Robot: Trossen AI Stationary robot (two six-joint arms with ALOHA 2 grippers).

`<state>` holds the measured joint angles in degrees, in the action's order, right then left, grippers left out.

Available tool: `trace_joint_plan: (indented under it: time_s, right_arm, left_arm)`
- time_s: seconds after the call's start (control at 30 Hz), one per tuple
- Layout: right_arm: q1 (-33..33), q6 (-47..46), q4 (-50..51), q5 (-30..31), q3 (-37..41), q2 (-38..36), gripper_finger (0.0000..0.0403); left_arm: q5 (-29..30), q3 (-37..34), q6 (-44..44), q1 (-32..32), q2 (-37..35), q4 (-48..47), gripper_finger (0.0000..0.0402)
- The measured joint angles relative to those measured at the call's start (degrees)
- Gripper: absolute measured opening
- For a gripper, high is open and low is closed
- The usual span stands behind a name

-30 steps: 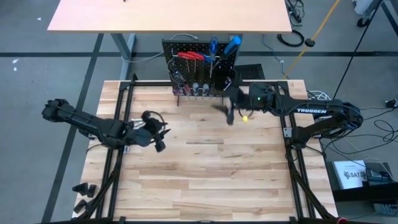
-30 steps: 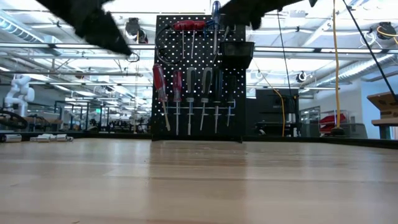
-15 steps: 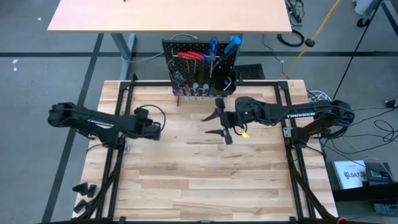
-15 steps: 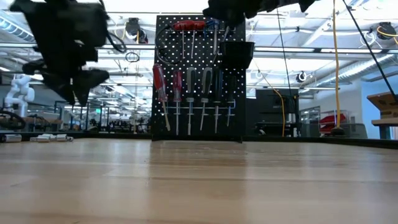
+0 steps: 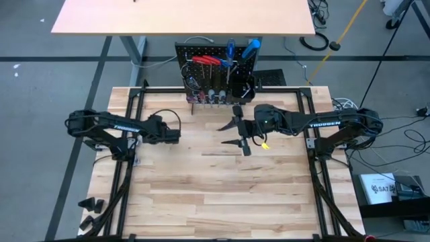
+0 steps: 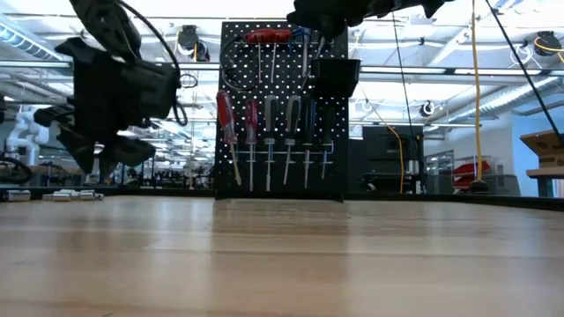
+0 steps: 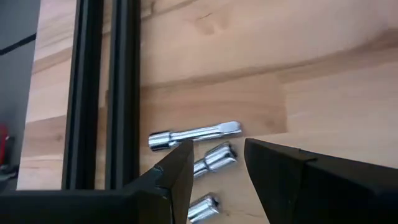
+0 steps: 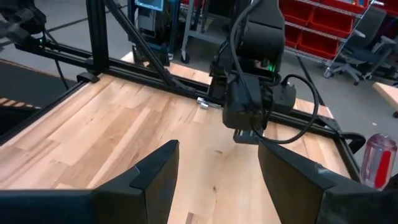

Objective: Hang tools onto peg board
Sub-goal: Put the extension bar into the black bin on the peg board

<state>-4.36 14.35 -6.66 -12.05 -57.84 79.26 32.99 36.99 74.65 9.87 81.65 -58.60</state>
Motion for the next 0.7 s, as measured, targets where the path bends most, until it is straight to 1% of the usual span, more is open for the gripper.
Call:
trace_joint_plan:
  time_s: [0.1,0.17,0.33,0.47,0.53,0.6,0.7]
  right_arm:
    - [-0.02,-0.15,1.06,-0.02,0.00,-0.02,0.0212]
    - [-0.02,-0.15,1.72,-0.02,0.00,-0.02,0.0212]
    - [-0.02,-0.15,1.83,-0.02,0.00,-0.02,0.0212]
    - [-0.02,-0.15,1.56,-0.02,0.00,-0.04,0.0212]
    - [-0.02,-0.15,1.27,-0.02,0.00,-0.04,0.0212]
    - [-0.02,-0.14,1.07,-0.02,0.00,-0.05,0.0212]
    - [-0.02,-0.15,1.05,0.00,0.00,-0.07,0.0212]
  left_arm:
    - [-1.68,-2.44,-0.82,1.49,0.21,2.59,0.0150]
    - [-3.06,-4.58,-2.10,2.41,0.04,6.32,0.0150]
    - [-2.99,-9.94,-7.21,4.19,-0.47,16.96,0.0150]
    - [-2.58,-10.25,-8.19,4.03,-0.43,20.14,0.0149]
    - [-2.77,-9.62,-10.62,3.53,-0.36,21.06,0.0149]
    - [-3.71,-8.76,-12.55,3.00,-0.30,22.59,0.0149]
    - [-5.87,-7.60,-16.71,2.60,-0.29,27.73,0.0149]
